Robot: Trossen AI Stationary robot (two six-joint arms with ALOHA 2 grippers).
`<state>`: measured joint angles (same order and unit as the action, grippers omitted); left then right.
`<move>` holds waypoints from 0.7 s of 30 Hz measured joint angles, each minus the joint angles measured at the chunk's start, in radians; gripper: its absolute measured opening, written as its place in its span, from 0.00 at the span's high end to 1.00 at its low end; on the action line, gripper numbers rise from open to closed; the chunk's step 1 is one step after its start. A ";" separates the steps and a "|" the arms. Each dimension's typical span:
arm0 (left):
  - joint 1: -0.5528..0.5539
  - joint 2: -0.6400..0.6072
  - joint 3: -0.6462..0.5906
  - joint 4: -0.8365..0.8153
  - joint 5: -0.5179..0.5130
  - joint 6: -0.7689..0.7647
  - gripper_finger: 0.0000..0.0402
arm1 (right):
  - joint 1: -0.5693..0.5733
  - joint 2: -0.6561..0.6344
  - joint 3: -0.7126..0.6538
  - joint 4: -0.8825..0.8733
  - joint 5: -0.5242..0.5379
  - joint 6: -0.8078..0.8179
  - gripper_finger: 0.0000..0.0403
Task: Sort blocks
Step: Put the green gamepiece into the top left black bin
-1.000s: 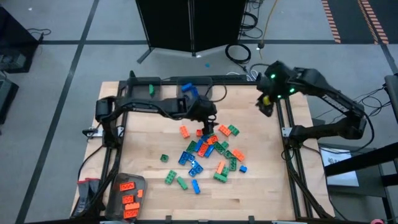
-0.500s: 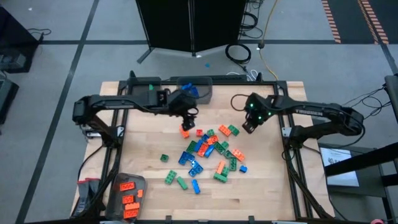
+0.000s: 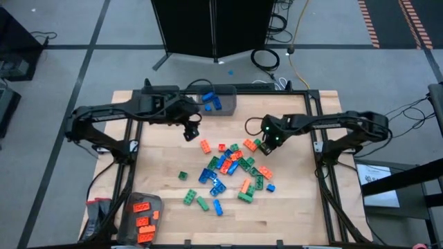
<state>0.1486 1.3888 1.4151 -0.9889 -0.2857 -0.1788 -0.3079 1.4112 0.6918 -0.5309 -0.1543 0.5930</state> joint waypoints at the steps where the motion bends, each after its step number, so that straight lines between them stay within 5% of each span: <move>1: 0.000 -0.009 0.000 -0.011 -0.004 0.000 0.26 | 0.003 0.014 0.000 0.016 -0.002 0.010 1.00; 10: 0.000 -0.062 0.000 -0.115 -0.008 -0.027 0.26 | -0.007 0.178 0.088 0.122 -0.007 0.000 1.00; 21: 0.000 -0.075 -0.001 -0.162 -0.008 -0.027 0.26 | -0.003 0.474 0.617 -0.048 0.008 -0.225 1.00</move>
<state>0.1482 1.3134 1.4139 -1.1505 -0.2938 -0.2057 -0.3108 1.8852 1.3084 -0.5784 -0.1464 0.3680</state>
